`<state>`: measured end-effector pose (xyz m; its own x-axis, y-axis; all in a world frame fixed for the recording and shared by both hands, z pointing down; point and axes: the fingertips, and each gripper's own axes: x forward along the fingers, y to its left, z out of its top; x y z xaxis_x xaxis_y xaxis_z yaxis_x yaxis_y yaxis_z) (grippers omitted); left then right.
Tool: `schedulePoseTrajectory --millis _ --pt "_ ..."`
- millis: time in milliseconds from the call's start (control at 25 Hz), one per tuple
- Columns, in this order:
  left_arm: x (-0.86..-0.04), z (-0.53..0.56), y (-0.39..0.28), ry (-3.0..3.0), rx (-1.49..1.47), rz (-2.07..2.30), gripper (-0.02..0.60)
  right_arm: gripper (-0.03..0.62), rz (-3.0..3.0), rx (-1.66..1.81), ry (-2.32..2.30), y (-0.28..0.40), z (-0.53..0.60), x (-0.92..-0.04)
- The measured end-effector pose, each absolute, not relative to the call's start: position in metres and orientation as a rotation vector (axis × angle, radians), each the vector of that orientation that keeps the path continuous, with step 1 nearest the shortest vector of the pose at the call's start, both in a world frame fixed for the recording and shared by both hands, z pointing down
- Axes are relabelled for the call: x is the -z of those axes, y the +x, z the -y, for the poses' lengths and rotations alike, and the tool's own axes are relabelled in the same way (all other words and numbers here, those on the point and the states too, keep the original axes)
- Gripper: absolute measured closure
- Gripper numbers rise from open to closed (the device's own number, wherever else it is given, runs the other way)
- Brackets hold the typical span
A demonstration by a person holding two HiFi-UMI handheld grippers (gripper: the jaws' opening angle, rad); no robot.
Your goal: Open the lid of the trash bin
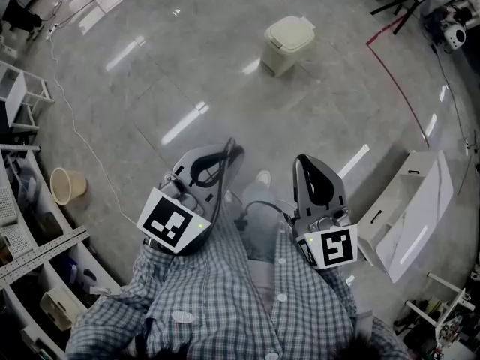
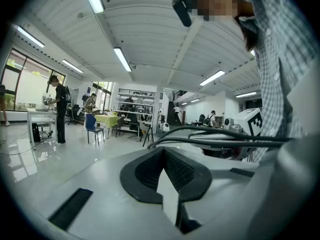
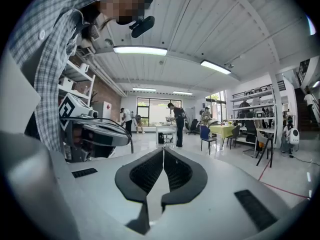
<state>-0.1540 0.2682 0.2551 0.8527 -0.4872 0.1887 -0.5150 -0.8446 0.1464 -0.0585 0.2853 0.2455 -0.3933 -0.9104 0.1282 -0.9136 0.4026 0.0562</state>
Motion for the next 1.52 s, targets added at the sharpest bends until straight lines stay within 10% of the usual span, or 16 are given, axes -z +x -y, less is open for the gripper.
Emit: schedulePoseTrajectory --millis 1520 --pt "-0.229 -0.204 -0.072 2.796 -0.119 1.093 0.575 0.571 2.626 0.034 1.426 0.04 -0.225 -0.236"
